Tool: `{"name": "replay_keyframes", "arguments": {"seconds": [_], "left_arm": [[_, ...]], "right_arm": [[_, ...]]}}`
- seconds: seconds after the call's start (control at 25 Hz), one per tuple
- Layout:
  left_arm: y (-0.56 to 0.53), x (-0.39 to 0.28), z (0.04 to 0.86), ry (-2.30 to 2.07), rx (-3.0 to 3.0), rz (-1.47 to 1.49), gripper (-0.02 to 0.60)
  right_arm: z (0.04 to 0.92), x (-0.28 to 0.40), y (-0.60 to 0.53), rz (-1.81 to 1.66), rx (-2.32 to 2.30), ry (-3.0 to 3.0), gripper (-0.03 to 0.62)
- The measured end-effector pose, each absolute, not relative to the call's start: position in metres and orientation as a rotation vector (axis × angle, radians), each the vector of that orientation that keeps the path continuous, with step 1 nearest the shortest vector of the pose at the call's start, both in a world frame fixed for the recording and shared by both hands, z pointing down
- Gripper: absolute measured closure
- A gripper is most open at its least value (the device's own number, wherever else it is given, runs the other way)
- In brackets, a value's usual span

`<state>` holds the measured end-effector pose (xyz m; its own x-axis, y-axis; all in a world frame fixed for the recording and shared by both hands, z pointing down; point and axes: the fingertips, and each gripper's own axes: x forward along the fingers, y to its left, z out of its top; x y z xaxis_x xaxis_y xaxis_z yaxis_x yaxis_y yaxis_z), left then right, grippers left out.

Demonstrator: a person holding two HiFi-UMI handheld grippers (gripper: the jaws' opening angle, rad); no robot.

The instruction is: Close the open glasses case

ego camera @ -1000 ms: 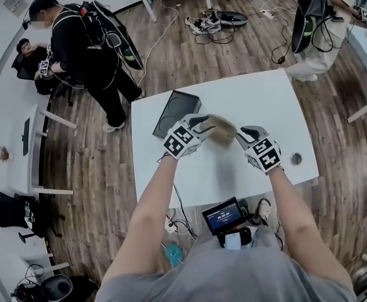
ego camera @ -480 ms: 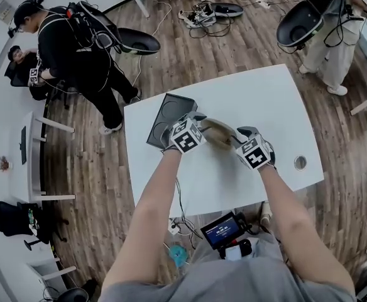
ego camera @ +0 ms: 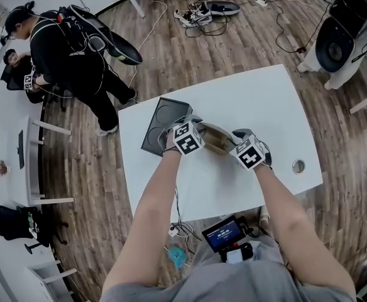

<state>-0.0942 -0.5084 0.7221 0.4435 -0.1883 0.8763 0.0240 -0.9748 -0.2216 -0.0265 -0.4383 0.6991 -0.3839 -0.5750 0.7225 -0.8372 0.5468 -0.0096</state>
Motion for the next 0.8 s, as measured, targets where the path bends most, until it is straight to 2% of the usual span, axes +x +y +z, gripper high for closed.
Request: {"name": "replay_keyframes", "arguments": {"seconds": [0.12,0.28,0.4,0.8], "left_arm": [[-0.511,-0.092,0.730,0.120,-2.479,-1.578,0.451],[-0.508,-0.091,0.727,0.094,-2.450,-1.566,0.458],[-0.502,-0.095,0.724,0.072,-2.417,-1.574,0.529],[-0.424,-0.092,0.702,0.226,-2.541,-1.481,0.535]], "right_arm": [[0.703,-0.026,-0.442,0.492,1.117,-2.101,0.483],[0.701,-0.026,-0.441,0.460,1.113,-2.088,0.528],[0.700,-0.020,-0.441,0.428,1.092,-2.091,0.536],[0.692,0.002,-0.402,0.073,0.840,-2.112,0.536]]}}
